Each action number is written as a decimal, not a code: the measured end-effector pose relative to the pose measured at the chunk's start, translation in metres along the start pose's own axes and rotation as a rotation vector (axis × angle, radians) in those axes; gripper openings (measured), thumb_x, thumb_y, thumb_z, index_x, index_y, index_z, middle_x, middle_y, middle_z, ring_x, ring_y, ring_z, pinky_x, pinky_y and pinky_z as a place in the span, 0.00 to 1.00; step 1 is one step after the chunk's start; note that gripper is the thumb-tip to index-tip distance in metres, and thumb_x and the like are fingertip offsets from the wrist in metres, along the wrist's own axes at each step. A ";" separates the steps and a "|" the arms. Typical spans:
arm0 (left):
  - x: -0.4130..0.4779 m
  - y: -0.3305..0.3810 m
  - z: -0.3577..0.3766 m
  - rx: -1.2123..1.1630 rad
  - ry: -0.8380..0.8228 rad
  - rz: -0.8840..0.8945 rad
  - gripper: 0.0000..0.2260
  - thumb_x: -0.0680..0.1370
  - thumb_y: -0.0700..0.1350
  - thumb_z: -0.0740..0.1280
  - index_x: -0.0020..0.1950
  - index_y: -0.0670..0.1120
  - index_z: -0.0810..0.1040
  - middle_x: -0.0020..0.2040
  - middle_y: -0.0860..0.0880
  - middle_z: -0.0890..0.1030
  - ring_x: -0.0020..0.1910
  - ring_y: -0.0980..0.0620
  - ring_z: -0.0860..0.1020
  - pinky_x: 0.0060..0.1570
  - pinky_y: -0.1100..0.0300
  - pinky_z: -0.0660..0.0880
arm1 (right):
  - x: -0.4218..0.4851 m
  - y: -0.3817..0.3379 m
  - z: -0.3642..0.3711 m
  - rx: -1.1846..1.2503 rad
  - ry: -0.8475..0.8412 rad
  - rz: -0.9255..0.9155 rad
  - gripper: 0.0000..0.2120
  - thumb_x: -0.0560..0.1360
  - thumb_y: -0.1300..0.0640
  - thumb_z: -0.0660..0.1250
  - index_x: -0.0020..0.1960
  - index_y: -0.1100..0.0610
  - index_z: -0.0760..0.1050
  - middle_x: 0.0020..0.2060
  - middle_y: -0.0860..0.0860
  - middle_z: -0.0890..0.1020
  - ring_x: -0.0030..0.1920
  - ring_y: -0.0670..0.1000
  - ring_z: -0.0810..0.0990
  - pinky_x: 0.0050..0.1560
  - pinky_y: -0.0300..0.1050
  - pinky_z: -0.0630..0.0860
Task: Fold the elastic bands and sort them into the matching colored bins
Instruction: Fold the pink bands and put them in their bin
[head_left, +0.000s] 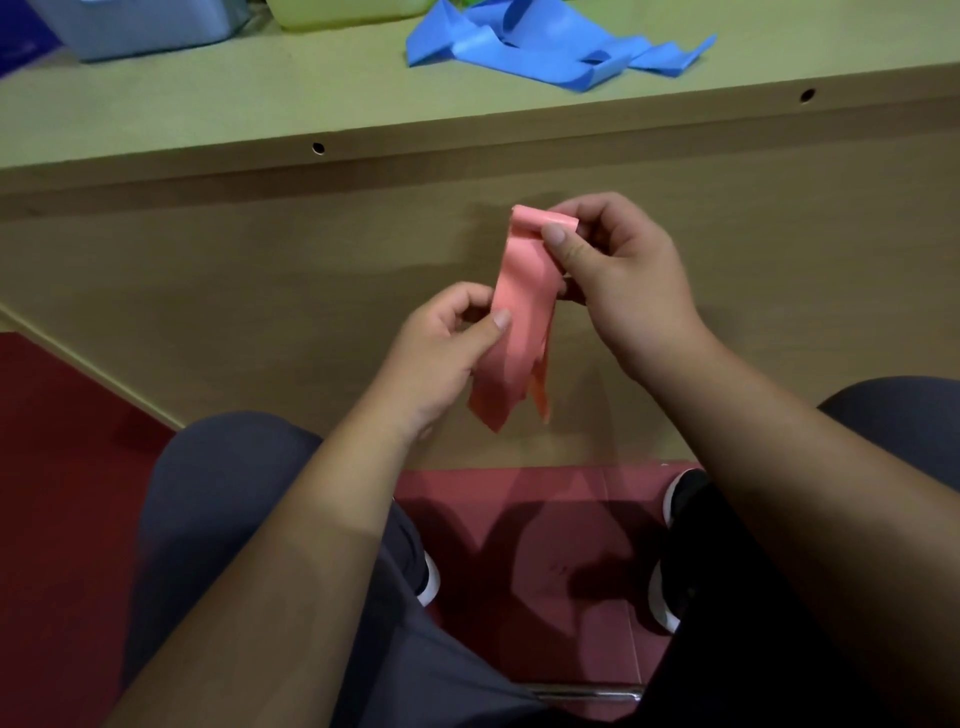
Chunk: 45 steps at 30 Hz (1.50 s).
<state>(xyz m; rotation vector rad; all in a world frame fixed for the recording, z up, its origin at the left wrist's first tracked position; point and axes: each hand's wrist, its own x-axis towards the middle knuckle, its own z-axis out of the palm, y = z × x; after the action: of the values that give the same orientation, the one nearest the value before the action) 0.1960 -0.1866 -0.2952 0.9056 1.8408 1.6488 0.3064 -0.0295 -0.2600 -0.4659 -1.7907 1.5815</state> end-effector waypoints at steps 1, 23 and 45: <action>-0.001 0.000 0.002 -0.023 -0.019 -0.019 0.03 0.84 0.40 0.69 0.54 0.47 0.82 0.39 0.57 0.81 0.35 0.60 0.77 0.37 0.66 0.74 | 0.000 0.000 0.000 0.007 0.000 0.005 0.03 0.82 0.58 0.72 0.55 0.54 0.82 0.45 0.54 0.81 0.46 0.51 0.82 0.52 0.69 0.84; -0.004 0.004 0.008 -0.078 -0.127 -0.015 0.04 0.85 0.38 0.67 0.59 0.43 0.77 0.44 0.48 0.86 0.40 0.54 0.83 0.41 0.63 0.78 | 0.003 -0.002 -0.004 0.059 0.047 0.022 0.09 0.82 0.56 0.72 0.59 0.60 0.81 0.49 0.60 0.82 0.47 0.53 0.81 0.48 0.63 0.83; -0.006 -0.002 0.030 0.062 0.081 0.060 0.07 0.82 0.46 0.72 0.54 0.44 0.77 0.45 0.48 0.79 0.44 0.56 0.77 0.49 0.58 0.72 | 0.011 0.011 -0.008 -0.173 0.143 -0.051 0.07 0.80 0.49 0.72 0.55 0.50 0.81 0.47 0.49 0.84 0.51 0.58 0.85 0.52 0.65 0.83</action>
<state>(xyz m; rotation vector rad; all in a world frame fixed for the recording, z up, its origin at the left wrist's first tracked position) 0.2222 -0.1719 -0.3021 0.9413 1.9463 1.6960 0.3025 -0.0141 -0.2674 -0.5947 -1.8217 1.3303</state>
